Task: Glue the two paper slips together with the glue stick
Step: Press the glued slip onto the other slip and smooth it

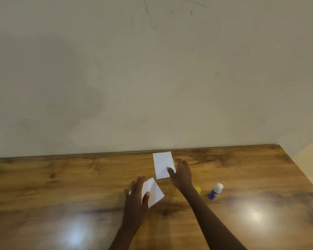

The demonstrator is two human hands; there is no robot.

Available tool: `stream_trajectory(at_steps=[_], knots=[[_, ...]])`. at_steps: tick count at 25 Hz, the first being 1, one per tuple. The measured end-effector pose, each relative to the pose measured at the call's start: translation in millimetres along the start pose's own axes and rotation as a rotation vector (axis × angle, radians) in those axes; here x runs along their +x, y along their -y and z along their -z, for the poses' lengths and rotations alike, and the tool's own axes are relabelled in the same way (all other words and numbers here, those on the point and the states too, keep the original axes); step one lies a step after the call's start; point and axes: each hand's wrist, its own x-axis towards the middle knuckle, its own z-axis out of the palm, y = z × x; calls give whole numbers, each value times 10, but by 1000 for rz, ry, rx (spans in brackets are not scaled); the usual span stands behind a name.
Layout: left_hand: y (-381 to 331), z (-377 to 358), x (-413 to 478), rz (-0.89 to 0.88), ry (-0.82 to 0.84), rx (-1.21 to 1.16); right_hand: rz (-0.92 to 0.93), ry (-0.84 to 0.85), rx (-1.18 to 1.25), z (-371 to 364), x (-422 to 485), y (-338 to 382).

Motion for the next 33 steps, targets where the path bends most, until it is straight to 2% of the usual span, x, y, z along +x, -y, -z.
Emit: stream_trajectory(at_steps=[2, 5, 10, 12, 16, 19, 22, 25, 29, 33], knots=[[276, 151, -56, 24, -28, 63, -134, 59, -159, -197, 119, 9], [558, 270, -227, 87, -91, 50, -231, 1, -219, -341, 242, 72], [669, 229, -330, 27, -138, 18, -481, -17, -61, -324, 394, 123], [660, 232, -327, 13, -141, 44, -498, 2, -24, -293, 443, 74], [606, 282, -336, -23, -123, 125, -382, 14, 15, -293, 397, 19], [569, 315, -338, -39, -110, 155, -207, -44, 282, -214, 316, 31], [582, 304, -343, -52, -82, 160, -47, -11, 442, -21, 268, 68], [591, 277, -341, -54, -88, 184, 184, 155, 316, 177, 247, 119], [600, 257, -325, -59, -90, 239, 504, 514, -72, 231, 270, 295], [599, 255, -326, -57, -96, 225, 536, 725, -163, -22, 248, 350]])
